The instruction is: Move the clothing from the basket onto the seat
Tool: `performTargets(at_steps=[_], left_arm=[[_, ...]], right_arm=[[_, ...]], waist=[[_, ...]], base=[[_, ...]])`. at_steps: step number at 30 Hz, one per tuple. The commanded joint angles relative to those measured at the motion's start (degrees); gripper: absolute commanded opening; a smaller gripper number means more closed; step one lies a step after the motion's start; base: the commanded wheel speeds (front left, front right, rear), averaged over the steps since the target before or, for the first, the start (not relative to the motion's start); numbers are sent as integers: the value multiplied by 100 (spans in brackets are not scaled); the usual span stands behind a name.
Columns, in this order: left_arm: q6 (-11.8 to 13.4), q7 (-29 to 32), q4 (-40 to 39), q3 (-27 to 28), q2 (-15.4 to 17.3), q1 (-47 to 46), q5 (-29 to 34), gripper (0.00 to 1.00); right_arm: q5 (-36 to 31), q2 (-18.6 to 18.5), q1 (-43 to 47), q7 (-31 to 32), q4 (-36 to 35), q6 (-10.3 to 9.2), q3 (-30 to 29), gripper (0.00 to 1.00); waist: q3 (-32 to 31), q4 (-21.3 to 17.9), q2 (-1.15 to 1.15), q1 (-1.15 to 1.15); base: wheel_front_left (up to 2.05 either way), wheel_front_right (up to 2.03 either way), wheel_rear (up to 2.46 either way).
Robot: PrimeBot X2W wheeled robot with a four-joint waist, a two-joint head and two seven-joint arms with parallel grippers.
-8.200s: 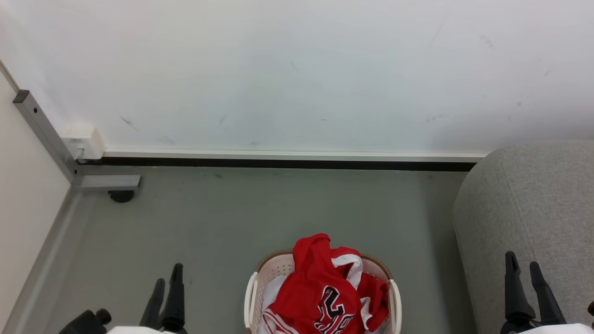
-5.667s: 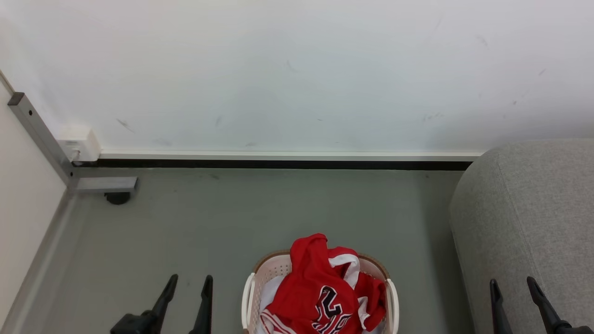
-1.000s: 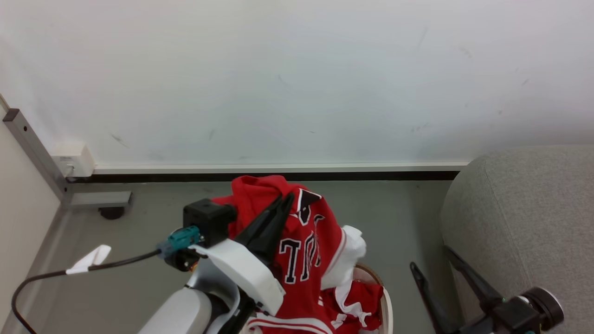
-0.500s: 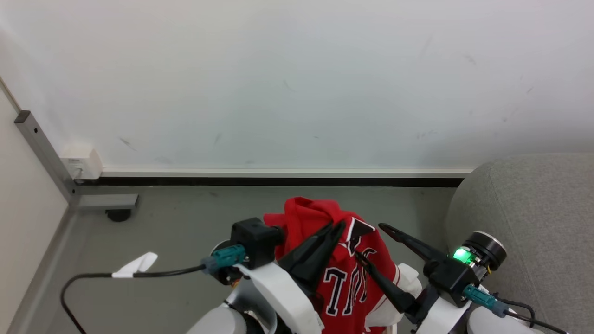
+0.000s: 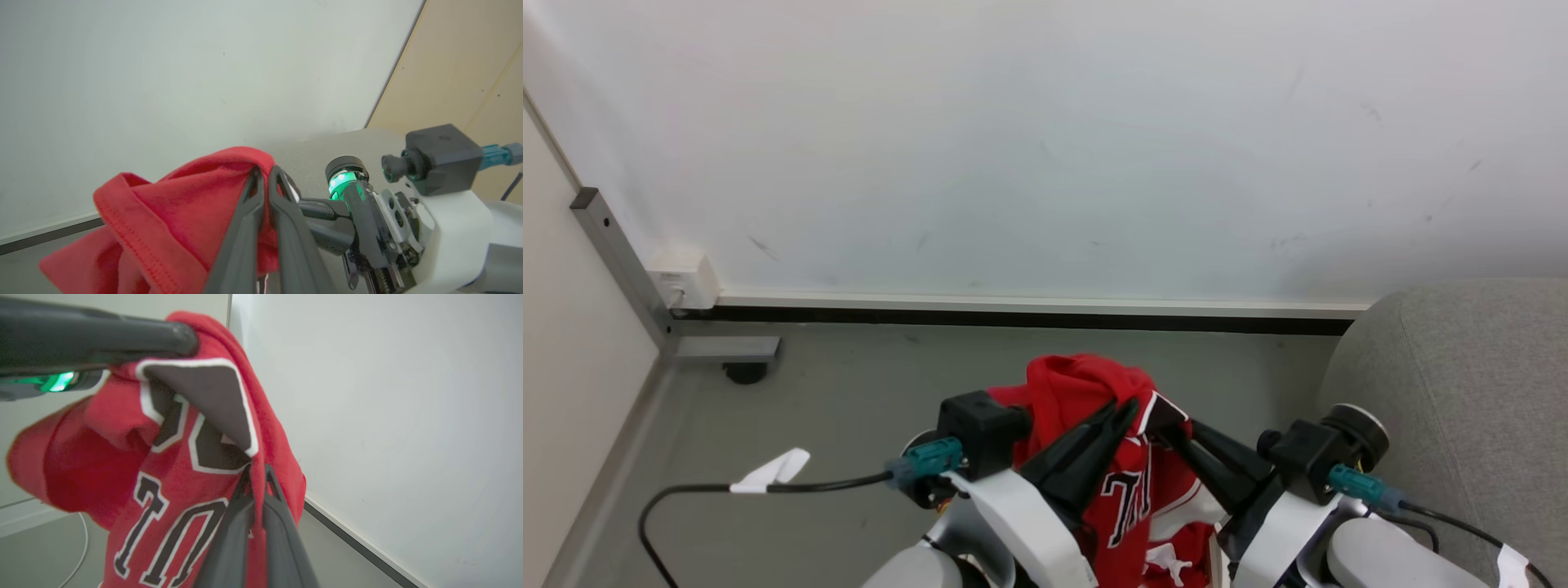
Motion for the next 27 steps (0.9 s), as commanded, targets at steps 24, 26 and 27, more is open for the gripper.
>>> performTargets(at_steps=[24,26,27], left_arm=[[76,-658,371,-178,122,193,451,100],[61,-705,418,-244,116,203,506,100],[57,-717,432,-270,106,200,531,100]], right_arm=[[-391,-292,879,1,-593,-12,-1940,0],[-452,-278,1016,1,-653,-12,-2090,0],[-479,-271,1076,1,-688,-12,-2148,0]], waist=[[404,-1180,-1,0],[450,-1368,-1,0],[489,-1465,-1,0]], base=[[0,0,0],[0,0,0],[0,0,0]])
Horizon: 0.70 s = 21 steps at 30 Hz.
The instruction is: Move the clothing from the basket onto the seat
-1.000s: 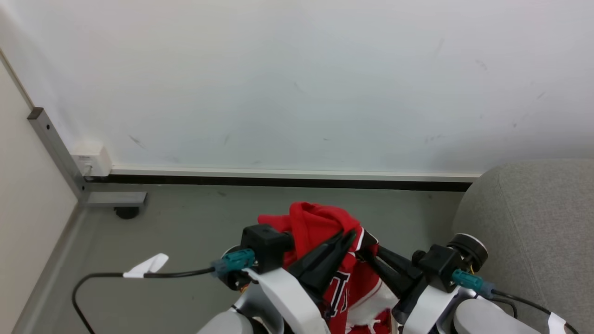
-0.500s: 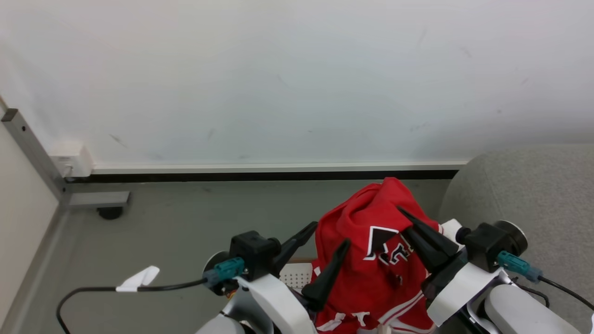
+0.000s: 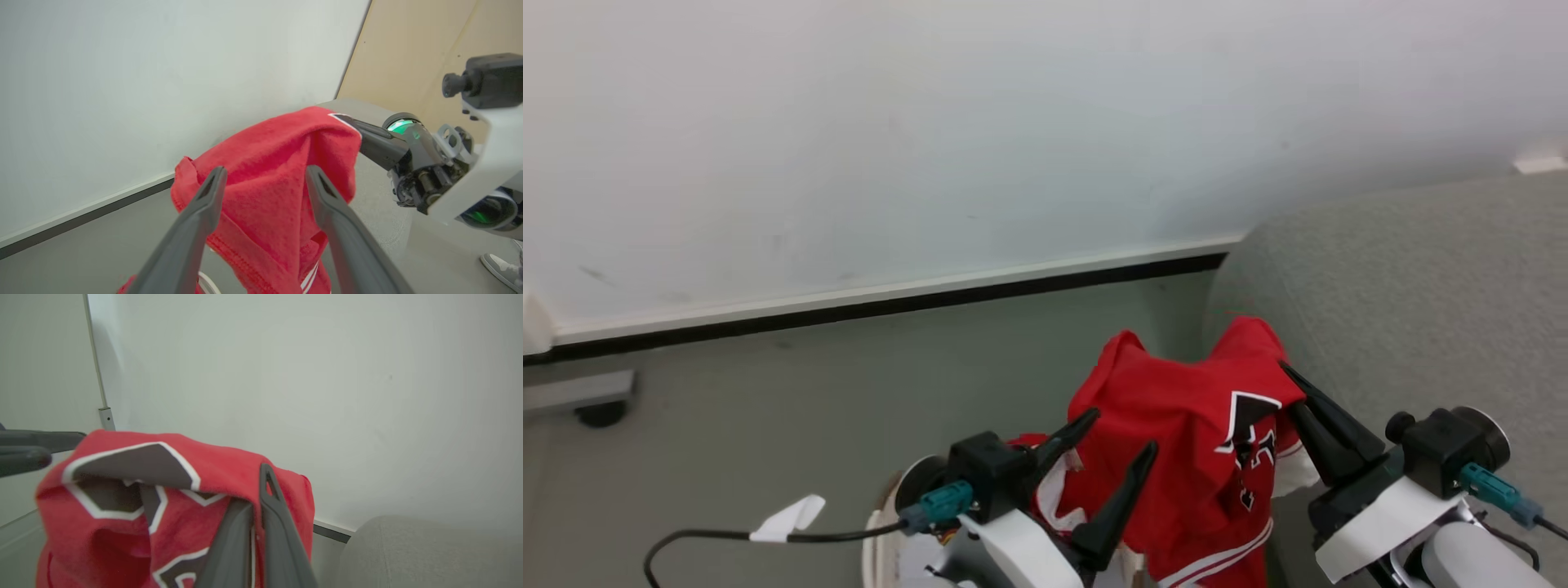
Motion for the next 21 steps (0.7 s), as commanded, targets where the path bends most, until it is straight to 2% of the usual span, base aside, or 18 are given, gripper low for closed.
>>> performTargets(at_steps=[1,7,12,17,21], left_arm=[[-16,-63,40,-55,-10,52,93,100],[-57,-138,58,-156,-21,-66,207,100],[-114,-201,1,-220,24,-202,290,100],[-191,-147,-120,-238,210,-438,477,100],[-286,-73,-269,-215,406,-696,594,100]], right_arm=[[-88,11,185,-2,-87,-12,-148,0],[-242,67,433,-2,-296,-12,-491,0],[-360,192,627,-2,-500,-12,-1045,0],[-492,348,445,-1,-677,-12,-1619,0],[-574,400,14,-1,-709,-12,-2157,0]], waist=[[168,-409,0,-1],[414,-856,0,-1],[745,-1128,0,-1],[1355,-1171,0,-1],[1996,-1042,0,-1]], base=[[0,0,0],[0,0,0],[0,0,0],[0,0,0],[0,0,0]])
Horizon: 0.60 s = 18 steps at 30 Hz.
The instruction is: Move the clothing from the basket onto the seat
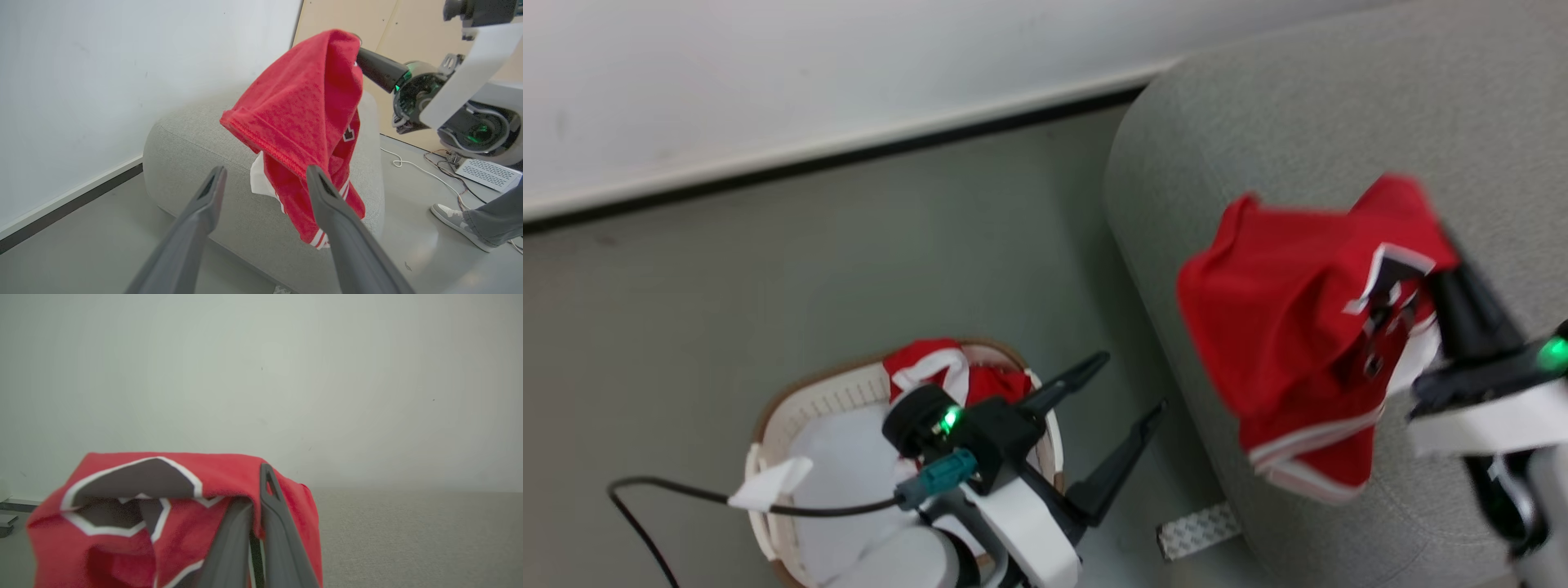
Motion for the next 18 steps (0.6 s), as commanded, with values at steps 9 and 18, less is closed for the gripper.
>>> performTargets(at_steps=[9,18], left_arm=[[-147,125,-436,289,468,-766,215,100],[-227,54,-691,457,593,-1231,221,100]], right_arm=[[-74,-391,-1903,351,364,-12,-1658,0],[-1156,-850,-3176,655,1440,-13,-4014,0]], waist=[[1935,435,-1,-1],[2763,737,-1,-1]], base=[[0,0,0],[0,0,0]])
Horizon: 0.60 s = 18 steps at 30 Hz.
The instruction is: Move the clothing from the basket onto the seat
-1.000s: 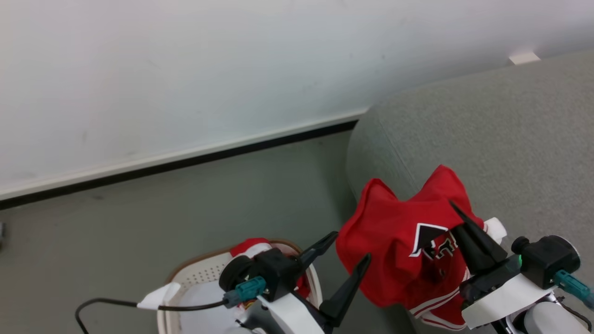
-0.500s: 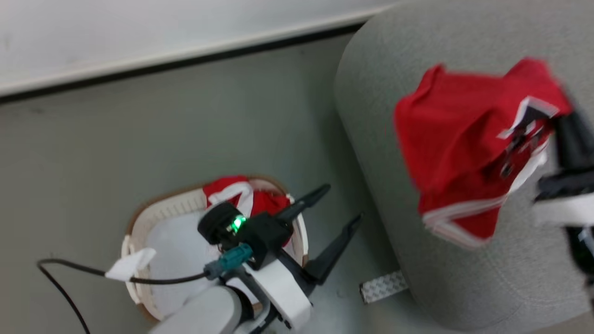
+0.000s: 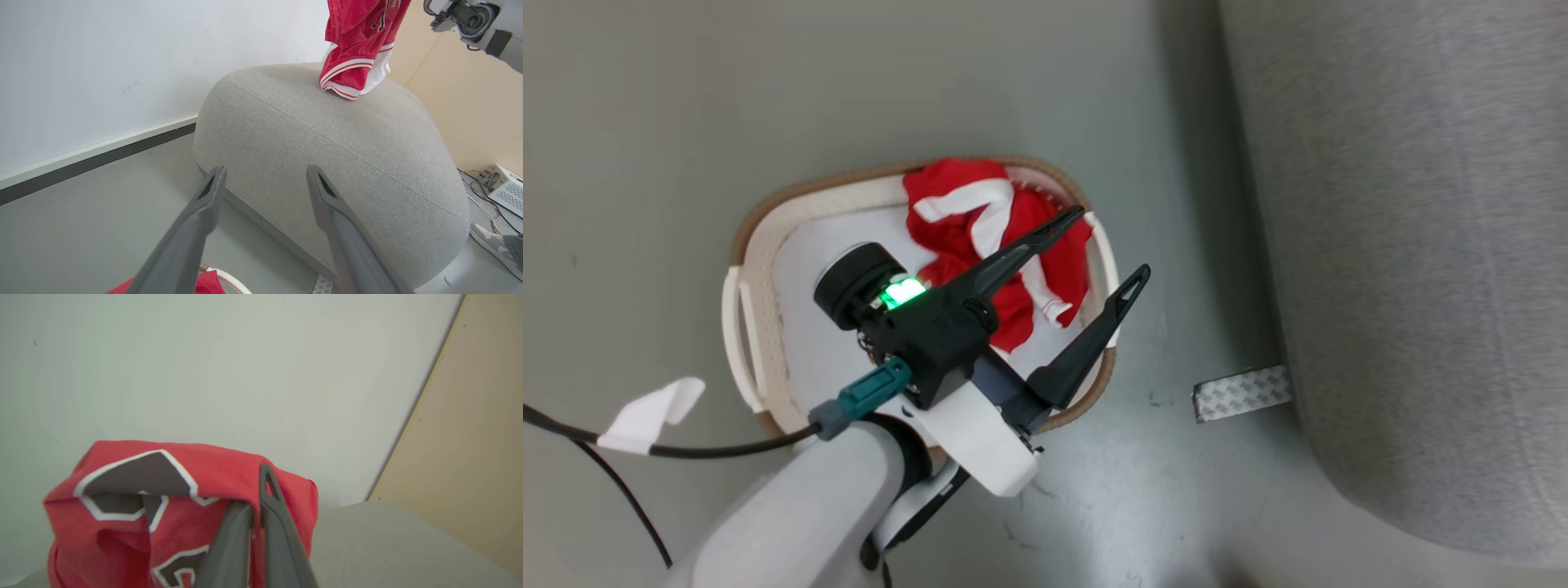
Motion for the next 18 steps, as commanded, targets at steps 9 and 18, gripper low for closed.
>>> performTargets(at_steps=[9,18], left_arm=[[46,-73,108,-13,104,206,-110,100],[168,-257,296,101,149,524,-348,100]], right_arm=[[-1221,866,510,-455,1110,-14,-1115,26],[-1238,1459,1225,-667,1077,-13,-870,100]], waist=[[193,226,0,-2],[-420,188,0,-2]], base=[[0,0,0],[0,0,0]])
